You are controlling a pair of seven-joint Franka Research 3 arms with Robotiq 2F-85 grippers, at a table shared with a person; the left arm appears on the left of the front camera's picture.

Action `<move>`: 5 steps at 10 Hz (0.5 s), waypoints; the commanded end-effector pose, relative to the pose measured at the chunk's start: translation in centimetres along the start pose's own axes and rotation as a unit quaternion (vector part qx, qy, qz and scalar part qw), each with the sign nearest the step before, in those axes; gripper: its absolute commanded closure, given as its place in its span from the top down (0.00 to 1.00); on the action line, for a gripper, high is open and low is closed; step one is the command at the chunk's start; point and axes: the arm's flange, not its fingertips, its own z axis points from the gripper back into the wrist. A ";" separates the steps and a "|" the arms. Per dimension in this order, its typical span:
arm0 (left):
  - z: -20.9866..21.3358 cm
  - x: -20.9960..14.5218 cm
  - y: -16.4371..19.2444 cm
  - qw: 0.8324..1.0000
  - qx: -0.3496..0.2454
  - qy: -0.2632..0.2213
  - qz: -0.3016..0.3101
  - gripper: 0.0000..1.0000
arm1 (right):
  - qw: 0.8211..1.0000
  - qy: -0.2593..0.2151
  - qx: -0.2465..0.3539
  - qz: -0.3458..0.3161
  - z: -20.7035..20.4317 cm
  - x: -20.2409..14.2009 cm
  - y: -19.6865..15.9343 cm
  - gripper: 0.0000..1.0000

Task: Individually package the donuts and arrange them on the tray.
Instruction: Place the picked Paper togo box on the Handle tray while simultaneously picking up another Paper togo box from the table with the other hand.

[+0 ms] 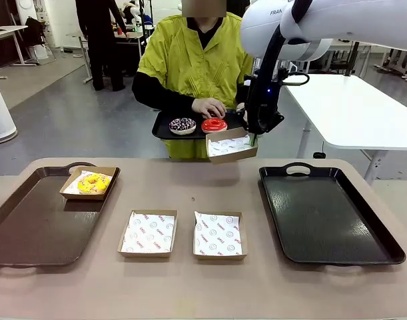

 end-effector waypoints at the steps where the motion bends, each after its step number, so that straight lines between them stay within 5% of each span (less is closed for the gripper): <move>1: -0.1 0.0 -0.1 1.000 0.002 0.002 0.000 1.00 | 1.000 -0.003 0.000 -0.001 0.1 -0.1 -0.1 0.00; 5: -0.1 0.0 -0.1 1.000 0.002 0.002 0.000 1.00 | 1.000 -0.003 0.000 -0.001 0.1 -0.1 -0.1 0.00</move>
